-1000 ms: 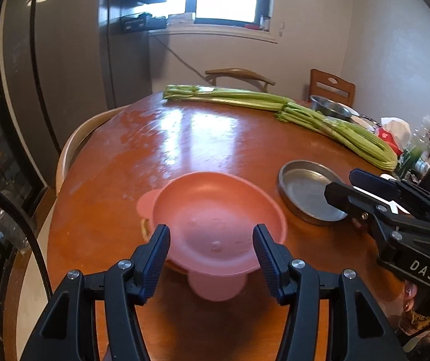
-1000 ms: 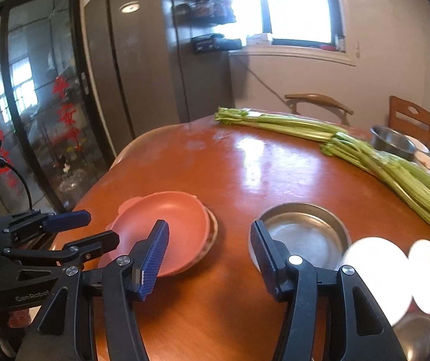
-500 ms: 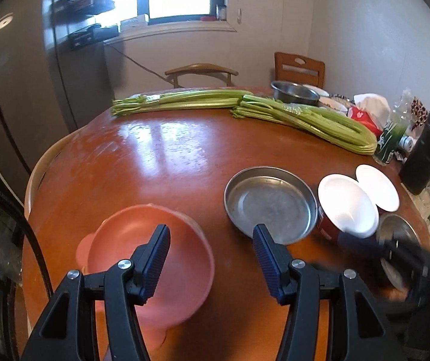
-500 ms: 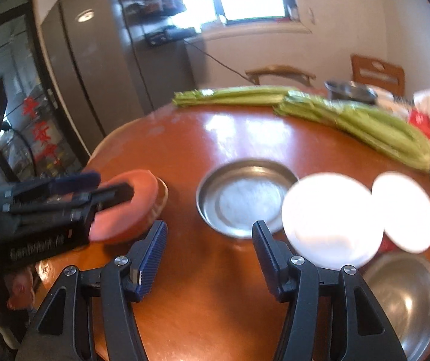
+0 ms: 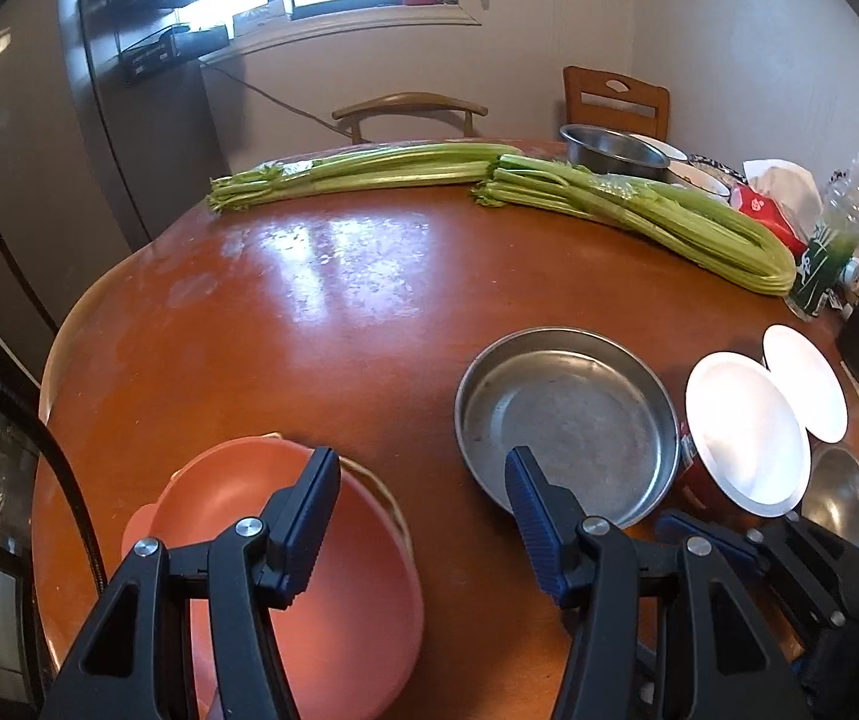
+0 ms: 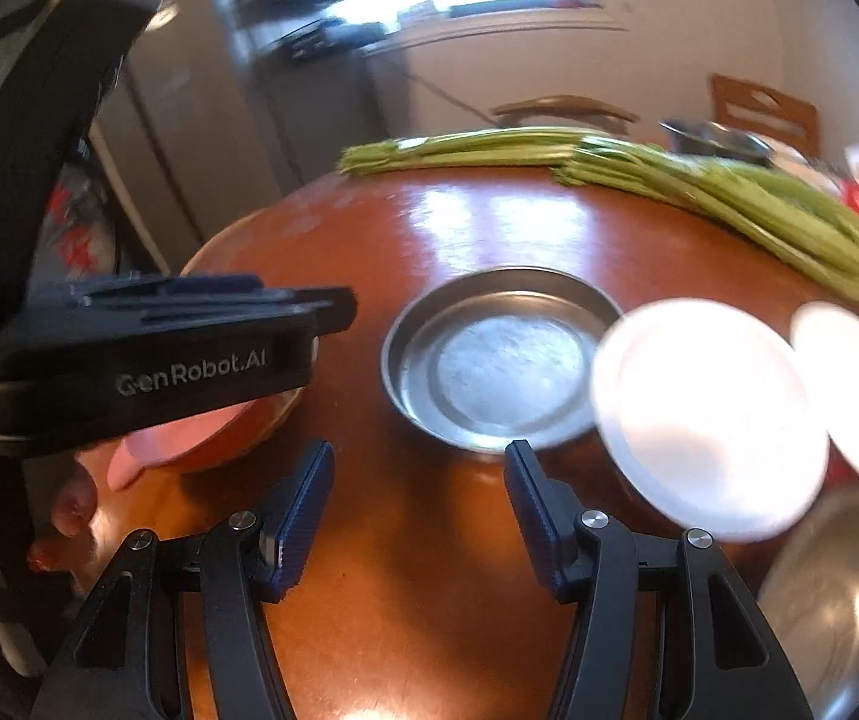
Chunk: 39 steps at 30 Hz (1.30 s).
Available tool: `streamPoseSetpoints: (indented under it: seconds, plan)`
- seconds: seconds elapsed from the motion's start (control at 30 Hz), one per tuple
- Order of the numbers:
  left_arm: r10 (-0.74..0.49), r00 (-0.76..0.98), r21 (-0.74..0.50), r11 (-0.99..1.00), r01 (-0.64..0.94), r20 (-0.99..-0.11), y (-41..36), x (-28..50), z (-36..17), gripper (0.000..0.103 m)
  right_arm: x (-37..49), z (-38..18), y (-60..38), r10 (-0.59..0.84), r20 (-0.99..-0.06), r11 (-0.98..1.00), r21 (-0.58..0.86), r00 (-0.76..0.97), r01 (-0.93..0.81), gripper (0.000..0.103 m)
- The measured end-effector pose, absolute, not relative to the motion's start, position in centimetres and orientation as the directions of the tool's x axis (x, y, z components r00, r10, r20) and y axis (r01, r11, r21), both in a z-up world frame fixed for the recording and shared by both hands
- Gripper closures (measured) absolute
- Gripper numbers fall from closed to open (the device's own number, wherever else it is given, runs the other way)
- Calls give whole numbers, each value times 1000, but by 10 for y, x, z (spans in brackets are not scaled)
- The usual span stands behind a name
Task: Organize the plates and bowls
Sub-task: 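Move the left tool toward the shallow steel tray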
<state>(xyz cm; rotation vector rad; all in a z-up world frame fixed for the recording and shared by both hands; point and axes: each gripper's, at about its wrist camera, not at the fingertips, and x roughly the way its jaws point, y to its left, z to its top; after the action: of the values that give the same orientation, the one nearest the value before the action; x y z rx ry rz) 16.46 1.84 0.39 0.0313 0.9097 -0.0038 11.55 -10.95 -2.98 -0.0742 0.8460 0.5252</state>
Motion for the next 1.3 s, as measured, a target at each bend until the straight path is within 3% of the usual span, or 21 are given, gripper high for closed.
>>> streamPoseSetpoints:
  seconds: [0.43, 0.83, 1.3]
  plan:
    - [9, 607, 20, 1000, 12, -795, 45, 135, 4, 46, 138, -55, -75, 403, -791, 804, 67, 459, -590, 43]
    - [-51, 597, 13, 995, 102, -800, 26, 72, -8, 46, 70, -49, -85, 480, -802, 694, 100, 354, -713, 43]
    - [-72, 587, 0, 993, 122, -806, 18, 31, -19, 46, 9, -47, -106, 497, -794, 665, 89, 349, -742, 43]
